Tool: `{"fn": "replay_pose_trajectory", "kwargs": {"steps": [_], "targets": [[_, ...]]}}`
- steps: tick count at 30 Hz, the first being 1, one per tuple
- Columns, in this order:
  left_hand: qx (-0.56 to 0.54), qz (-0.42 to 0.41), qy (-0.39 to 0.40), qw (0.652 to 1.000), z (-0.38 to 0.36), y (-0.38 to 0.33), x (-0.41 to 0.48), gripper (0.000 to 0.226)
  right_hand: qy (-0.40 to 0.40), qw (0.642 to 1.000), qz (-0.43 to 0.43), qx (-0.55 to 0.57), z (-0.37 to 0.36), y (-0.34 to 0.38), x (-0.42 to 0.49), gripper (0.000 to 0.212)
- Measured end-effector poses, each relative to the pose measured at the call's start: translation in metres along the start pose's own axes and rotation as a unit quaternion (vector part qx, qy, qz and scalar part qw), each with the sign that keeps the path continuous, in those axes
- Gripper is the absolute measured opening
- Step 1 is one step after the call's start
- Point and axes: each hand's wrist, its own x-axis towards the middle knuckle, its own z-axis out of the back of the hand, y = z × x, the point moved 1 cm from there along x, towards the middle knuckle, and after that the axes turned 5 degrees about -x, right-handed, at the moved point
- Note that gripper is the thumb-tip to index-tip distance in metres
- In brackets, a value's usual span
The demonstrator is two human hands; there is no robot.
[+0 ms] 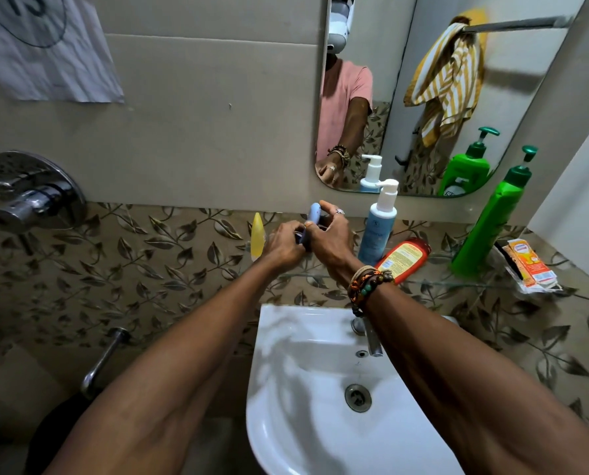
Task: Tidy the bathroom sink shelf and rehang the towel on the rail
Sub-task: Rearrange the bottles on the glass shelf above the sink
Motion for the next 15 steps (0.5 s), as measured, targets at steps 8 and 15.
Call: {"fn": "replay_pose_trajectory", "kwargs": {"steps": [8, 15], "targets": [[-0.156, -0.016, 0.037, 0.987, 0.021, 0.001, -0.007, 0.032, 0.049, 0.998, 0.047, -0.002, 0.006, 0.008, -0.009, 0.049], [-0.164, 0.006, 0.024, 0.986, 0.025, -0.002, -0.014, 0.033, 0.073, 0.997, 0.035, -0.007, 0.003, 0.006, -0.015, 0.049]]}}
